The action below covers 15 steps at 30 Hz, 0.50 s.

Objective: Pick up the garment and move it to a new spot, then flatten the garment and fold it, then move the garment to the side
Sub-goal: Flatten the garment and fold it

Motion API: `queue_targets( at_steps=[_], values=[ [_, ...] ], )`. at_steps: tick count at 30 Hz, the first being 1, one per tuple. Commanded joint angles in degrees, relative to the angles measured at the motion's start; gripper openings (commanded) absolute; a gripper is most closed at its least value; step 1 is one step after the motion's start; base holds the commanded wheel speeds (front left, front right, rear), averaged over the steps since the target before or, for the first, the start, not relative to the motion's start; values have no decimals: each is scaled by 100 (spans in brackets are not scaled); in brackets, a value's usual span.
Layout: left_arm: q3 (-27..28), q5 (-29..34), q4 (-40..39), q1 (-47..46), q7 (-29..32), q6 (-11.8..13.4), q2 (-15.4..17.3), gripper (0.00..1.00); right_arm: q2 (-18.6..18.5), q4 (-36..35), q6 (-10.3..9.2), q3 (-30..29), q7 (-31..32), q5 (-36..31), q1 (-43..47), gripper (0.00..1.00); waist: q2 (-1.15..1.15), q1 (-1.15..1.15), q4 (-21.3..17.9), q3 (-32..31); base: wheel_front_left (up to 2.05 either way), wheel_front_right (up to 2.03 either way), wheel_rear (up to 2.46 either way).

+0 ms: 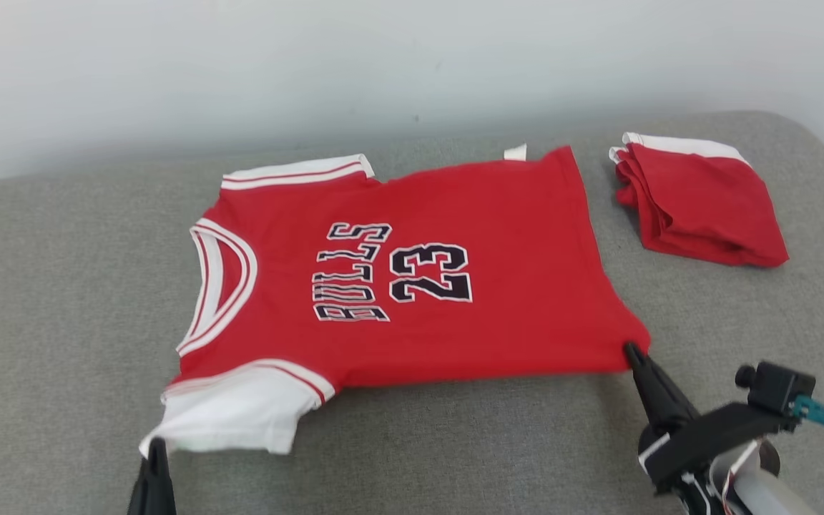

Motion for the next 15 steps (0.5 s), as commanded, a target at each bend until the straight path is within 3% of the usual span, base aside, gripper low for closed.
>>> queue_targets(
  at_steps=[1,15],
  values=[
    [54,72,44,183,-23,-75,-54,0,-54,-73,2,-70,88,-99,203,0,1,1,60,-97,0,0,0],
    [-59,183,399,1032,-23,-238,-396,0,-78,-729,2,-1066,1048,-723,1603,0,1,1,132,-244,0,0,0]
  ],
)
